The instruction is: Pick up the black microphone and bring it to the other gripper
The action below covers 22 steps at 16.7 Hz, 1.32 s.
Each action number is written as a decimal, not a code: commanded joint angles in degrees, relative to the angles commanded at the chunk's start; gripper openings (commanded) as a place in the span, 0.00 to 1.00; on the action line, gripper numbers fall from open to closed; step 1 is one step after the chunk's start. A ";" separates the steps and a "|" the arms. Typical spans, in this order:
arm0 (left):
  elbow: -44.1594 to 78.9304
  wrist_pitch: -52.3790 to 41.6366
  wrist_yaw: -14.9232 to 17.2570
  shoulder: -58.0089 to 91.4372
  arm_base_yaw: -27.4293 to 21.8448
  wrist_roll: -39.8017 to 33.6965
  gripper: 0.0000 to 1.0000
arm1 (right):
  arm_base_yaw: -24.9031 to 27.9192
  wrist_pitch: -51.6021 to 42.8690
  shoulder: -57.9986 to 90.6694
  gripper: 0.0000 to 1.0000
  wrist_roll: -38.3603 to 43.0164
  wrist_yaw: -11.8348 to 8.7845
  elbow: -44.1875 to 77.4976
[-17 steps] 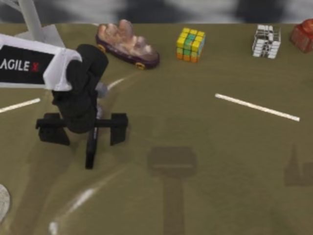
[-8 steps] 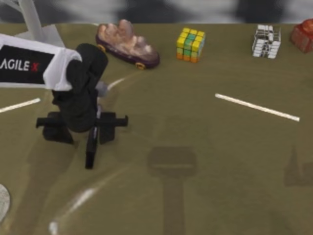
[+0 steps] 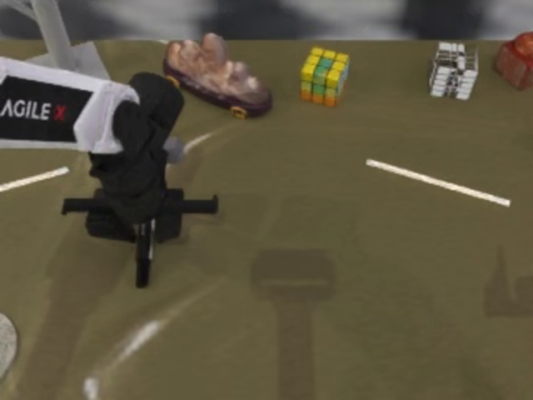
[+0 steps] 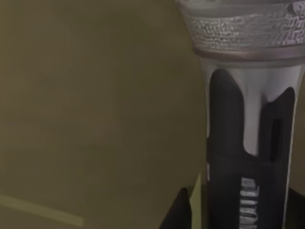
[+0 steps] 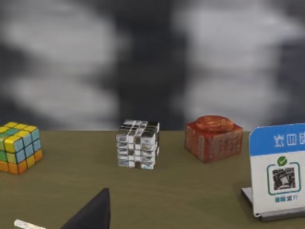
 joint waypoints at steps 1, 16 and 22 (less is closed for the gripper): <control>0.00 0.00 0.00 0.00 0.00 0.00 0.00 | 0.00 0.00 0.00 1.00 0.00 0.00 0.00; -10.59 43.20 15.23 -11.81 0.97 10.67 0.00 | 0.00 0.00 0.00 1.00 0.00 0.00 0.00; -19.05 72.59 25.00 -19.46 2.17 16.79 0.00 | 0.00 0.00 0.00 1.00 0.00 0.00 0.00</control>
